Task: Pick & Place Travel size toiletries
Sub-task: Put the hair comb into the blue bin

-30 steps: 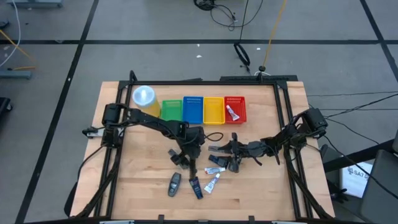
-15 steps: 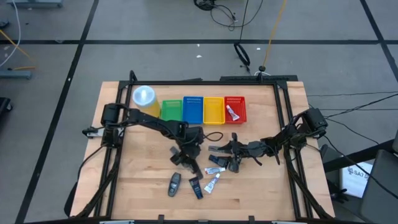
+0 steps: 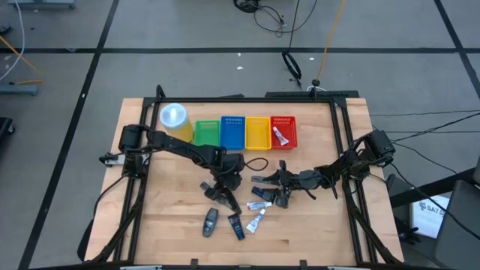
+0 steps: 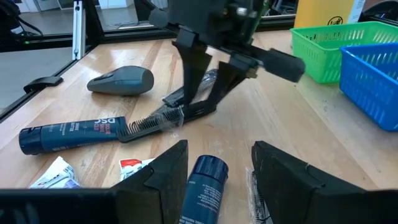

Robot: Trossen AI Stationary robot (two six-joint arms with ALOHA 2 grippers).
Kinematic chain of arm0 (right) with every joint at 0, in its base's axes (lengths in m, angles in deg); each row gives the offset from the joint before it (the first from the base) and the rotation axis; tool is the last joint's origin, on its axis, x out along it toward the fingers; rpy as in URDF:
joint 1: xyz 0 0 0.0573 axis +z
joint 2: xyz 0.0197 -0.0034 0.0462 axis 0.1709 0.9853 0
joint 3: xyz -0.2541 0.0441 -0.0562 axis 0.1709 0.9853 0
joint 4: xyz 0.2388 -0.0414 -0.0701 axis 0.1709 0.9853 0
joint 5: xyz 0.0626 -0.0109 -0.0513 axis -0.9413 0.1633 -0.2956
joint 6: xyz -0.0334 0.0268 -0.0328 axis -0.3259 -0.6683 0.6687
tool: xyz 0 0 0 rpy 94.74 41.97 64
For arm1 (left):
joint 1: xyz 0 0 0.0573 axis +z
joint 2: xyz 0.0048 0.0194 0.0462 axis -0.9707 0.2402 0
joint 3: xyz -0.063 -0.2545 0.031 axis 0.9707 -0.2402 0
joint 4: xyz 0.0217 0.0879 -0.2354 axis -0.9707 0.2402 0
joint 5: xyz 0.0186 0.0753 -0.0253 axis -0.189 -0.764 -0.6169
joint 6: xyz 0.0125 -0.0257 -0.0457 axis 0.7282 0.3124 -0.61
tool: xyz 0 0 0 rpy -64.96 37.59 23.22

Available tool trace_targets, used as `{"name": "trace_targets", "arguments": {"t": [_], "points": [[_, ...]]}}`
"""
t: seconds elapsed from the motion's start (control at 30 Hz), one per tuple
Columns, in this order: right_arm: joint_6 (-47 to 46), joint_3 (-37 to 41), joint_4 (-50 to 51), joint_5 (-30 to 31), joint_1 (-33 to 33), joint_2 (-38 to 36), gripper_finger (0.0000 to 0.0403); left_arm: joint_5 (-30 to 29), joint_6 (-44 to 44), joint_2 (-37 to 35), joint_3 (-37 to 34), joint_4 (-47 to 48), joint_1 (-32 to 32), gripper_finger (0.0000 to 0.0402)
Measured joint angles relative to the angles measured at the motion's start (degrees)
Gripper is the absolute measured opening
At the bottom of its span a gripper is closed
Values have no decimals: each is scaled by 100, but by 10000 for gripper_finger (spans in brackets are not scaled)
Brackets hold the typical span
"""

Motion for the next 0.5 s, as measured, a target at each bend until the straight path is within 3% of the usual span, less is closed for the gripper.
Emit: {"name": "trace_targets", "arguments": {"t": [0.13,0.3,0.4,0.5], "points": [[0,0,1,1,0,0,171,74,137,0,4,-249,-112,156],[-61,0,2,-2,0,0,171,71,4,33,-71,-715,-210,239],[-107,0,4,-4,0,0,171,-119,53,34,-168,-823,-300,280],[-109,0,6,-4,0,0,171,-365,111,35,-225,-866,-446,295]]}}
